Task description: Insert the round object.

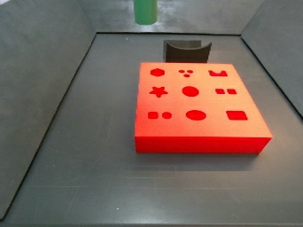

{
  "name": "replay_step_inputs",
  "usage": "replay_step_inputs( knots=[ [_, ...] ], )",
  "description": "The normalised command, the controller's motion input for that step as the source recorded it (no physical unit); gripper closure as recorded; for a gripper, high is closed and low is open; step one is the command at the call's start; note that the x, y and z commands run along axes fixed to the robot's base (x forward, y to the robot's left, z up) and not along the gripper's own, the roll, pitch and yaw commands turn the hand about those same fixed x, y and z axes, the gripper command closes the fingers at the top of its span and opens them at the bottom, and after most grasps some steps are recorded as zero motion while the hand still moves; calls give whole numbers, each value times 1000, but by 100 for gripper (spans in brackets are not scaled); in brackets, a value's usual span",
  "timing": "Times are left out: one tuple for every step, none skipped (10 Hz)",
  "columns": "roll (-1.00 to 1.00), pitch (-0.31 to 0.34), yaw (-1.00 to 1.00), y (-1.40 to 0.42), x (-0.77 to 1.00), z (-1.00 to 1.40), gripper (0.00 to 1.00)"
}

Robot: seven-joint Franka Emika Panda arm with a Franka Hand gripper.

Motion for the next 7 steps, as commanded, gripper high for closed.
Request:
replay_step_inputs(
  knots=[
    [-17,11,-111,-14,283,-206,100],
    [-243,-26,0,40,1000,-343,100],
    [-193,-14,0,0,1000,-363,100],
    [-133,0,0,-9,1000,-377,100],
    [-46,0,0,-57,1000,-403,100],
    [0,0,0,-51,1000,-466,100],
    [0,0,0,0,1000,-491,100]
  ],
)
